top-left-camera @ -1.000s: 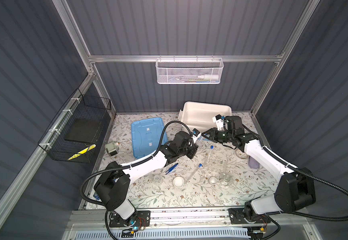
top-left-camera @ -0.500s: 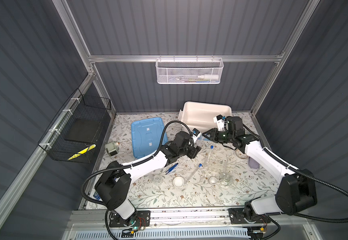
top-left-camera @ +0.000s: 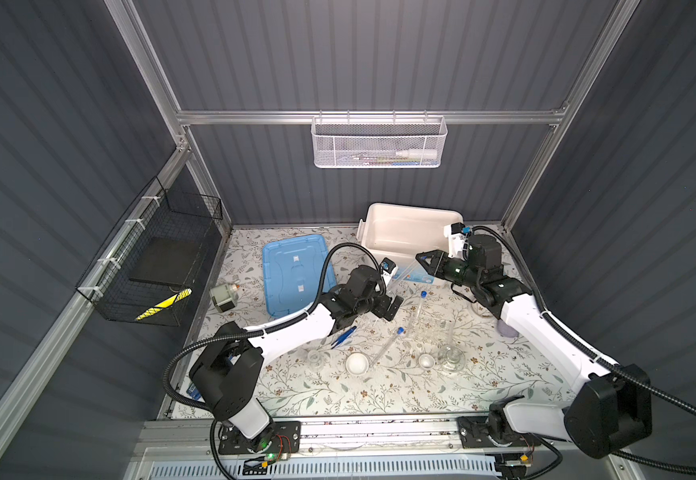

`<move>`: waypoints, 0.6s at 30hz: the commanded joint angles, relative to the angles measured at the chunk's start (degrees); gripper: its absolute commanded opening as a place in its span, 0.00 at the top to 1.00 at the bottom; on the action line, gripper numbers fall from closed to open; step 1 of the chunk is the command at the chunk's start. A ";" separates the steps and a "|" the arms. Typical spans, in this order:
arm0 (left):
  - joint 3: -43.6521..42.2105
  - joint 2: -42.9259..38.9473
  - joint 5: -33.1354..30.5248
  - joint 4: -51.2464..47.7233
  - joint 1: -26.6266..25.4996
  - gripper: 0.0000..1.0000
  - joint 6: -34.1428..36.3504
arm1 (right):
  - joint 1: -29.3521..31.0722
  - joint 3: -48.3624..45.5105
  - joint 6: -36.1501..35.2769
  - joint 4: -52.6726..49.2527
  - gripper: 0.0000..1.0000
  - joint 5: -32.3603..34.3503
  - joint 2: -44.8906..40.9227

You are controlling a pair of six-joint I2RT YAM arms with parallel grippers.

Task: Organize the chemistry lab equipment
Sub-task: 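Carry the test tube with right gripper toward the first tube while left gripper withdraws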

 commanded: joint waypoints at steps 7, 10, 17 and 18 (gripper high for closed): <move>-1.20 -0.17 -1.17 0.60 -0.33 0.00 -1.08 | -0.38 -1.12 -7.81 -6.12 0.86 15.10 -5.61; -1.13 0.10 -1.34 0.54 -0.26 0.00 -1.08 | -0.38 -1.54 -10.07 -9.07 0.85 17.56 -6.73; -1.39 0.55 -1.14 0.35 -0.27 0.00 -1.34 | -0.43 -3.42 -14.29 -13.97 0.85 24.73 -10.55; -1.39 0.80 -0.98 0.26 -0.30 0.00 -1.39 | -0.38 -3.60 -14.71 -14.85 0.85 25.39 -11.21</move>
